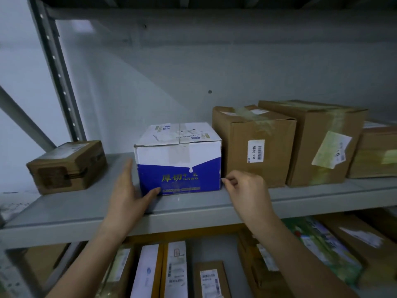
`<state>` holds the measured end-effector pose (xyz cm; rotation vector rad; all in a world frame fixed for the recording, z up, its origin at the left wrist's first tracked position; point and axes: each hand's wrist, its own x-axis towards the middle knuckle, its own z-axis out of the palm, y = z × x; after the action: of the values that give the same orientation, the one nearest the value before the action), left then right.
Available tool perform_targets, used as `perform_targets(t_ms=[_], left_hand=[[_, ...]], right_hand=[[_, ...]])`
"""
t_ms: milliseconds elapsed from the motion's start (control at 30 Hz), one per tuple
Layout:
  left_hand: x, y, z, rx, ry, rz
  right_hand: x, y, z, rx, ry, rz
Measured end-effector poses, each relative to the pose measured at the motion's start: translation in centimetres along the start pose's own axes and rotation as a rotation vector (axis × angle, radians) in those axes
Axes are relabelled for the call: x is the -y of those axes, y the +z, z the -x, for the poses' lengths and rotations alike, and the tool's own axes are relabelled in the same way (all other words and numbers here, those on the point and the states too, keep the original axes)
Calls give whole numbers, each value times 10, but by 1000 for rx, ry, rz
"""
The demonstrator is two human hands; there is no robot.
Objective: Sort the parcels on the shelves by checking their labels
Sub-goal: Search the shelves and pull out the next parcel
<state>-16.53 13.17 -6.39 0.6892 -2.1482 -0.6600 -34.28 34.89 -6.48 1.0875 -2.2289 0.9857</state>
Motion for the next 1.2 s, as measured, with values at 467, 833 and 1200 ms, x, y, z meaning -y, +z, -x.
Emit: perform_targets(t_ms=[467,833,1200], left_hand=[[-160,124,63,227,-46,284],[-190,107,121,88,-196,325],[-222,76,133,204,-146,546]], right_hand=[[-108,-83,16,116,293,-353],[-116,-121,63,105,337,-551],[-89,-142,68,187,395,-863]])
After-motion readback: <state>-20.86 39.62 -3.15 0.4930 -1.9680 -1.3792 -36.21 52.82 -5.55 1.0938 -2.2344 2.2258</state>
